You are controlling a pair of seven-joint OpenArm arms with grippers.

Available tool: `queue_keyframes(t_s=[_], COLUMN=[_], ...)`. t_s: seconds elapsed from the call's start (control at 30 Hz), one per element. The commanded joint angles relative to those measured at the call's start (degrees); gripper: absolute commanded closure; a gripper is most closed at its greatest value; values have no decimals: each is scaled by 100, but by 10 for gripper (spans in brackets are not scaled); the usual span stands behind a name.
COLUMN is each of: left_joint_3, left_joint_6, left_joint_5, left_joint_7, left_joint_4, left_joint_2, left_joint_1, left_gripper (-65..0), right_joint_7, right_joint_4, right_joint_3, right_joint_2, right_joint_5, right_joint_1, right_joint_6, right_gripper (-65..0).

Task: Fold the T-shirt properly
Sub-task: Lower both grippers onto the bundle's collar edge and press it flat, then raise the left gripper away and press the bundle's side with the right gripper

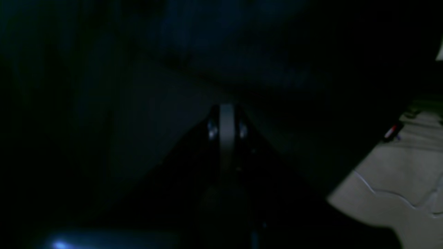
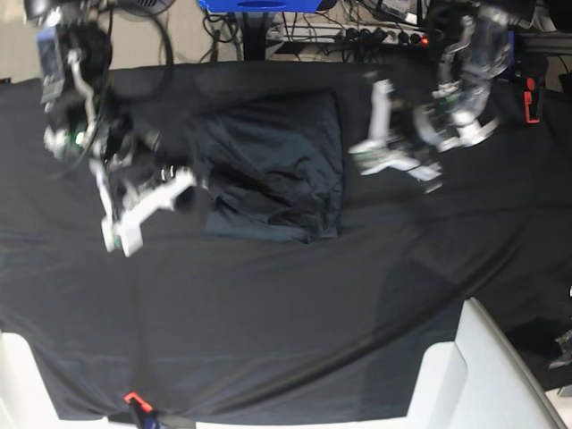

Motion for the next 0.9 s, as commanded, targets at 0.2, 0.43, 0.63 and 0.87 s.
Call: queue_keyframes(t_s=[0.2, 0.43, 0.63, 0.87], left_joint_3=[-2164, -2956, -3017, -3026], left_joint_6=[32, 32, 32, 32], left_joint_5=[-48, -48, -48, -48], left_joint_7=[-56, -56, -56, -56], left_joint_4=[-329, -355, -355, -355], left_joint_2=[286, 549, 664, 664], left_joint_1=[839, 1226, 1340, 1340], left_gripper=[0, 0, 0, 0], right_joint_7=[-710, -701, -675, -675], right_joint_4=[-819, -1478, -1865, -2155], right_joint_3=[-40, -40, -40, -40], right_joint_2=[2, 2, 2, 2], right_joint_5=[832, 859, 859, 859], right_joint_1=[899, 1119, 1163, 1330], right_joint_6=[491, 605, 754, 754], right_gripper=[-266, -242, -239, -242])
